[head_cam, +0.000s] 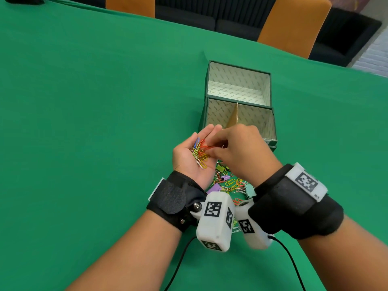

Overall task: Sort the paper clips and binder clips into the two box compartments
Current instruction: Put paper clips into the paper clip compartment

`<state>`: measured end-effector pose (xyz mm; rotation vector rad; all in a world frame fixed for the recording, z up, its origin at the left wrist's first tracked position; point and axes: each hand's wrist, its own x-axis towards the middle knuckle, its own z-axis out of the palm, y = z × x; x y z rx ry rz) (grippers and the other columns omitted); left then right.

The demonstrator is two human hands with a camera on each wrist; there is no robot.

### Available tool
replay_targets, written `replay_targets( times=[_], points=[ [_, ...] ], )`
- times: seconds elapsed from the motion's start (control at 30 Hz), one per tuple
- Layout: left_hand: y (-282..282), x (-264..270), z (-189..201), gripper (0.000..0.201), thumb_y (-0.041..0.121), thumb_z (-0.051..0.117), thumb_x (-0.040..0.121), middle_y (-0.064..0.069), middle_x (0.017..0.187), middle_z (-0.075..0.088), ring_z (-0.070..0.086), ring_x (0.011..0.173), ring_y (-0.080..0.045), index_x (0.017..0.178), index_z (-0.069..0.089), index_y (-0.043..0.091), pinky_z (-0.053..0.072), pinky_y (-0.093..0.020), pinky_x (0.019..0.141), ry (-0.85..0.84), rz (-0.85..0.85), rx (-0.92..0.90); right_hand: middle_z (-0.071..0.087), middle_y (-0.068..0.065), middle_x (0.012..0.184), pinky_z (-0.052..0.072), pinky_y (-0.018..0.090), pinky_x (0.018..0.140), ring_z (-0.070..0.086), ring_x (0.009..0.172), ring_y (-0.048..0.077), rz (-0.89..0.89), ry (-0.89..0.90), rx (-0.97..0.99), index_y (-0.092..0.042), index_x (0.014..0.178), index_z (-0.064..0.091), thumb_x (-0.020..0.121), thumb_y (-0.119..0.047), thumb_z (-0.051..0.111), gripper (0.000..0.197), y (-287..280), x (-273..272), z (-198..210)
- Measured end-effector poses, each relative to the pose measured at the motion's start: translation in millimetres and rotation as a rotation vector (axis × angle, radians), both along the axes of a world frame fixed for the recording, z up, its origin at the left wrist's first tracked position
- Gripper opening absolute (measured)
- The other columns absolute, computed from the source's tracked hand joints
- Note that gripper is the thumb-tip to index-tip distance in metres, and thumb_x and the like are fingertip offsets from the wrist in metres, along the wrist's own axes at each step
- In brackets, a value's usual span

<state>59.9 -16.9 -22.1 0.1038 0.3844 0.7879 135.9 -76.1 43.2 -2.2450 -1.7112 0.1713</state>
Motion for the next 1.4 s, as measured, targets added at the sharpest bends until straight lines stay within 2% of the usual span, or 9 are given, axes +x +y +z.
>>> replay_targets(
  times=[0.13,0.3,0.5,0.63,0.7,0.87,1.03,1.23,1.4],
  points=[
    [1.6,-0.8,-0.4,0.037,0.021,0.033,0.100,-0.022,0.104,0.067,0.069,0.079,-0.027,0.108,0.059,-0.004,0.055,-0.025,0.051,-0.006,0.008,-0.009,0.071,-0.008,0.067,0.041,0.005,0.056,0.063,0.063,0.001,-0.045,0.246,0.034,-0.032,0.085,0.078,0.077,-0.028,0.078,0.009,-1.6,12.2,1.1],
    [11.4,-5.7,-4.6,0.036,0.021,0.037,0.099,-0.020,0.104,0.070,0.066,0.103,-0.029,0.106,0.062,-0.002,0.053,-0.039,0.085,-0.026,0.019,0.005,0.069,-0.008,0.062,0.050,0.015,0.056,0.061,0.054,0.003,-0.107,0.448,0.210,-0.026,0.084,0.076,0.080,-0.023,0.077,0.006,7.2,29.3,12.7],
    [14.7,-7.1,-4.0,0.036,0.021,0.037,0.099,-0.021,0.109,0.069,0.065,0.107,-0.032,0.107,0.063,-0.004,0.052,-0.044,0.089,-0.062,0.012,0.010,0.067,-0.015,0.075,0.048,0.012,0.067,0.060,0.069,-0.003,-0.248,0.266,0.380,-0.024,0.090,0.076,0.082,-0.026,0.075,0.008,33.9,49.1,13.1],
    [14.8,-7.3,-3.4,0.036,0.021,0.038,0.099,-0.022,0.110,0.068,0.063,0.108,-0.033,0.107,0.062,-0.004,0.052,-0.044,0.088,-0.069,0.012,0.002,0.073,-0.008,0.087,0.056,0.031,0.080,0.065,0.078,0.006,-0.236,0.157,0.160,-0.026,0.091,0.076,0.083,-0.034,0.073,0.012,45.6,52.7,-4.0],
    [15.1,-7.4,-3.2,0.036,0.021,0.037,0.099,-0.022,0.110,0.068,0.063,0.109,-0.033,0.107,0.062,-0.005,0.052,-0.045,0.088,-0.072,0.016,-0.004,0.073,-0.006,0.099,0.053,0.029,0.087,0.065,0.089,0.009,-0.221,0.093,0.045,-0.027,0.100,0.074,0.084,-0.041,0.071,0.022,44.9,52.7,-8.4],
    [14.7,-5.3,-3.9,0.037,0.021,0.037,0.098,-0.022,0.104,0.070,0.067,0.099,-0.031,0.104,0.064,-0.004,0.053,-0.040,0.090,-0.053,0.023,0.012,0.067,-0.015,0.086,0.035,0.005,0.067,0.051,0.069,-0.011,-0.024,0.109,0.307,-0.027,0.101,0.074,0.088,-0.034,0.066,0.017,30.8,34.0,7.7],
    [10.6,-1.1,-3.7,0.038,0.022,0.033,0.098,-0.015,0.088,0.068,0.066,0.077,-0.024,0.099,0.062,-0.002,0.058,-0.028,0.066,-0.061,0.018,0.009,0.064,-0.006,0.096,0.043,0.032,0.080,0.048,0.089,0.019,0.278,-0.166,-0.002,-0.036,0.111,0.069,0.080,-0.028,0.067,0.033,21.7,15.0,2.6],
    [7.5,-1.7,-3.3,0.048,0.026,0.029,0.100,-0.010,0.070,0.064,0.063,0.055,-0.017,0.126,0.054,-0.005,0.050,-0.018,0.049,-0.025,0.005,0.039,0.063,-0.008,0.093,0.046,0.043,0.084,0.049,0.088,0.019,0.280,-0.222,-0.036,-0.033,0.097,0.071,0.081,-0.030,0.067,0.017,21.8,9.3,-7.7],
    [7.3,-1.5,-4.5,0.044,0.027,0.030,0.100,-0.016,0.082,0.070,0.070,0.068,-0.024,0.107,0.062,-0.002,0.055,-0.028,0.069,0.030,0.016,0.069,0.070,-0.009,0.089,0.042,0.032,0.076,0.047,0.087,0.014,0.240,-0.235,-0.041,-0.029,0.091,0.071,0.086,-0.032,0.061,0.011,17.9,14.2,-0.4]
  ],
)
